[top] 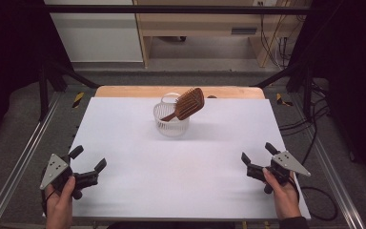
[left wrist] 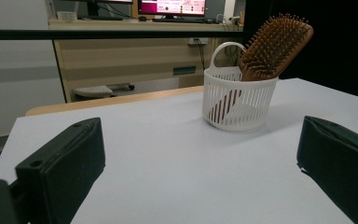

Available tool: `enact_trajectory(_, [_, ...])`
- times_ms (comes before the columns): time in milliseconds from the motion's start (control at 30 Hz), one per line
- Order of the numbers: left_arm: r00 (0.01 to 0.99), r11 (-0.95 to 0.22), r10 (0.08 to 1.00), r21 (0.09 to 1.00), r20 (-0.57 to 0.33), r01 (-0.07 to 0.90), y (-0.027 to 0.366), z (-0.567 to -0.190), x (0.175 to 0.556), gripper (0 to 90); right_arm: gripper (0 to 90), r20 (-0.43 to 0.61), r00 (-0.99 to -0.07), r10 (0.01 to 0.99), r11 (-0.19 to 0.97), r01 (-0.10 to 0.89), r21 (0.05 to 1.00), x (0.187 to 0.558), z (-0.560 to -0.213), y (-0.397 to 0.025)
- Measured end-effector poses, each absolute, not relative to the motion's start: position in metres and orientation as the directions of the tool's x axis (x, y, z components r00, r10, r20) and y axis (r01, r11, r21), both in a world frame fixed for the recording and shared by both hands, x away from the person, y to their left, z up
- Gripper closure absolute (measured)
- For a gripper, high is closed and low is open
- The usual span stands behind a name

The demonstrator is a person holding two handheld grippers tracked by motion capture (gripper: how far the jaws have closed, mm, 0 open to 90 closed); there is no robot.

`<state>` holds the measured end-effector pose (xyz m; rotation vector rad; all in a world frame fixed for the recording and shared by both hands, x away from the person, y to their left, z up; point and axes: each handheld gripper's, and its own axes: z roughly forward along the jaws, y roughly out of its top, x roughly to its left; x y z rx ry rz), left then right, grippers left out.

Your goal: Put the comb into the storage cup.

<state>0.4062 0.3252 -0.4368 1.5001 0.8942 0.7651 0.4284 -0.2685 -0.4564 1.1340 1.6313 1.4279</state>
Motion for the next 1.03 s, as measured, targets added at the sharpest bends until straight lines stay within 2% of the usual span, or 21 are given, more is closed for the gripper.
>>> enact_trajectory(733, [0.501,-0.017,0.864,0.992,-0.048,0.123,0.324,-0.439,0.396,1.1,2.5,0.049,-0.468,0.883,0.04,0.18,0.983,0.426,-0.463,-0.251])
enact_trajectory(1033, [0.521,-0.026,0.852,0.992,-0.043,0.124,0.318,-0.44,0.397,1.1,2.6,-0.012,-0.524,0.852,0.125,0.181,0.975,0.429,-0.466,-0.229])
